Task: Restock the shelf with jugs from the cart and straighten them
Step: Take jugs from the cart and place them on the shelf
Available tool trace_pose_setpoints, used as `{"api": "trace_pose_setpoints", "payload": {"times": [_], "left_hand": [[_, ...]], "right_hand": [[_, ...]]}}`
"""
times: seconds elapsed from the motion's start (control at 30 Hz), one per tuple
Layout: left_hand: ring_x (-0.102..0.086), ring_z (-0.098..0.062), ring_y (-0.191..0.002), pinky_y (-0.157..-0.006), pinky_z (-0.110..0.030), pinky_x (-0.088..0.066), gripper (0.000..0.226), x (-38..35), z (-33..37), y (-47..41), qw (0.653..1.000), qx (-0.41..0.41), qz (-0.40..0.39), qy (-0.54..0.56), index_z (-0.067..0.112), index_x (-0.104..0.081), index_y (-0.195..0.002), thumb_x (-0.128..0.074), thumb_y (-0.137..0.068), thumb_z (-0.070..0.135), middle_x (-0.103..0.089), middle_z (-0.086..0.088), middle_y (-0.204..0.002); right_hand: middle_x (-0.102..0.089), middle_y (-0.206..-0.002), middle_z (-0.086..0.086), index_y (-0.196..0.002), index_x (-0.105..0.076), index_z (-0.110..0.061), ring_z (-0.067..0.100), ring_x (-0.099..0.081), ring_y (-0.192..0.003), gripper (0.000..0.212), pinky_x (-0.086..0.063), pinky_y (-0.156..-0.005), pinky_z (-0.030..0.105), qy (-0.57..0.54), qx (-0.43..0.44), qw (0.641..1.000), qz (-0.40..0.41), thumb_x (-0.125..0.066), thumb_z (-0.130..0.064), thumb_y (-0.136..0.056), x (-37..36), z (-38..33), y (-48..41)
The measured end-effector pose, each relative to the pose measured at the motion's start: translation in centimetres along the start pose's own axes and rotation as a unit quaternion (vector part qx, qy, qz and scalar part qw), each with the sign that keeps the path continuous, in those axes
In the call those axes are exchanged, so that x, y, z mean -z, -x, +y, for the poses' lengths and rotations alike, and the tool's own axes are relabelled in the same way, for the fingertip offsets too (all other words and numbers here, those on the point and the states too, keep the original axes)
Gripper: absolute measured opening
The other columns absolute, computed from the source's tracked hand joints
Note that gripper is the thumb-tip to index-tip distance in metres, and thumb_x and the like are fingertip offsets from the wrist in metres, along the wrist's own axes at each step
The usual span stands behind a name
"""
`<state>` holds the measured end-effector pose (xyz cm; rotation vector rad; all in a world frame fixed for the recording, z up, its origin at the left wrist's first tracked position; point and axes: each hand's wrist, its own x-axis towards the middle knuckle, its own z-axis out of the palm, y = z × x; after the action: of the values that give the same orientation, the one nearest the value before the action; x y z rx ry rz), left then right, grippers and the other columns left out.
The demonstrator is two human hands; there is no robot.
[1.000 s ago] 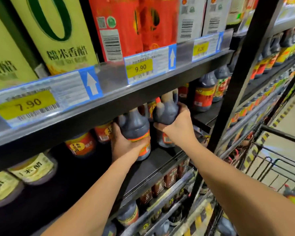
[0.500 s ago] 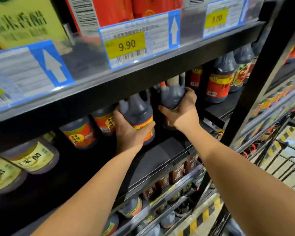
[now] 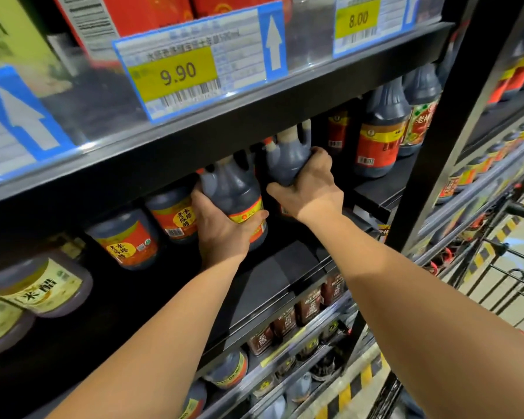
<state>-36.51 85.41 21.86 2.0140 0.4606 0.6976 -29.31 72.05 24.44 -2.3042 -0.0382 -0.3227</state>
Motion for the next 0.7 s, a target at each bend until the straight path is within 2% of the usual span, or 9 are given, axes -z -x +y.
{"api": "trace_pose_setpoints", "payload": {"times": [0.13, 0.27, 0.4, 0.47, 0.53, 0.6, 0.7], "left_hand": [[-0.043, -0.026, -0.133, -0.109, -0.046, -0.039, 0.115, 0.1, -0.1, -0.1, 1.000, -0.001, -0.008, -0.026, 0.021, -0.020, -0.145, -0.094, -0.057, 0.033, -0.038, -0.004, -0.148], [-0.035, -0.027, -0.138, -0.113, -0.037, -0.032, 0.123, 0.1, -0.1, -0.5, 0.998, -0.014, -0.035, -0.053, 0.017, -0.014, -0.151, -0.094, -0.058, 0.031, -0.029, -0.007, -0.151], [-0.016, -0.030, -0.146, -0.113, -0.033, -0.020, 0.133, 0.0, 0.0, -0.6, 0.994, 0.006, -0.077, -0.082, 0.011, 0.001, -0.155, -0.090, -0.063, 0.043, -0.013, -0.016, -0.159], [-0.010, -0.031, -0.149, -0.117, -0.036, -0.017, 0.136, 0.2, -0.1, -0.5, 0.992, 0.011, -0.092, -0.081, 0.010, 0.006, -0.155, -0.088, -0.065, 0.046, -0.005, -0.016, -0.162], [-0.018, -0.033, -0.148, -0.115, -0.041, -0.026, 0.132, 0.8, -0.5, -0.1, 0.993, 0.020, -0.093, -0.073, 0.021, 0.005, -0.155, -0.087, -0.065, 0.047, -0.009, -0.012, -0.163], [-0.037, -0.035, -0.139, -0.105, -0.042, -0.038, 0.121, 1.8, -0.8, 1.3, 0.994, 0.020, -0.080, -0.072, 0.034, 0.000, -0.151, -0.085, -0.065, 0.050, -0.023, -0.008, -0.159], [-0.047, -0.031, -0.128, -0.102, -0.044, -0.044, 0.108, 3.0, -1.2, 4.4, 0.995, -0.016, -0.087, -0.037, 0.033, -0.013, -0.148, -0.084, -0.068, 0.047, -0.039, -0.008, -0.147]], "right_hand": [[-0.035, -0.135, 0.004, -0.139, -0.025, -0.012, 0.028, -0.049, -0.123, 0.098, -0.048, -0.088, 0.043, 0.027, 0.002, 1.000, -0.009, -0.071, -0.058, -0.066, -0.2, -0.2, 0.0], [-0.028, -0.143, 0.006, -0.147, -0.015, -0.011, 0.029, -0.043, -0.130, 0.101, -0.046, -0.096, 0.047, 0.033, 0.006, 0.999, -0.043, -0.070, -0.053, -0.074, -0.1, -0.2, -0.1], [-0.025, -0.155, 0.005, -0.154, -0.006, -0.015, 0.029, -0.040, -0.135, 0.106, -0.041, -0.105, 0.047, -0.018, 0.004, 0.996, -0.088, -0.075, -0.041, -0.077, 1.0, 0.6, 0.3], [-0.020, -0.158, 0.005, -0.155, 0.000, -0.018, 0.029, -0.038, -0.137, 0.106, -0.040, -0.107, 0.045, -0.014, 0.002, 0.997, -0.082, -0.073, -0.033, -0.080, 1.7, 1.4, 1.5], [-0.023, -0.157, 0.008, -0.155, -0.004, -0.015, 0.029, -0.038, -0.137, 0.099, -0.039, -0.107, 0.043, -0.019, 0.012, 0.998, -0.056, -0.070, -0.030, -0.082, 2.5, 2.4, 3.2], [-0.031, -0.154, 0.009, -0.154, -0.013, -0.013, 0.026, -0.041, -0.135, 0.090, -0.041, -0.106, 0.045, -0.015, 0.034, 0.999, -0.036, -0.067, -0.038, -0.086, 3.5, 3.3, 5.1], [-0.044, -0.142, 0.001, -0.149, -0.026, -0.017, 0.019, -0.050, -0.122, 0.075, -0.048, -0.095, 0.041, -0.005, 0.039, 0.999, 0.009, -0.062, -0.044, -0.089, 5.7, 4.2, 8.0]]}}
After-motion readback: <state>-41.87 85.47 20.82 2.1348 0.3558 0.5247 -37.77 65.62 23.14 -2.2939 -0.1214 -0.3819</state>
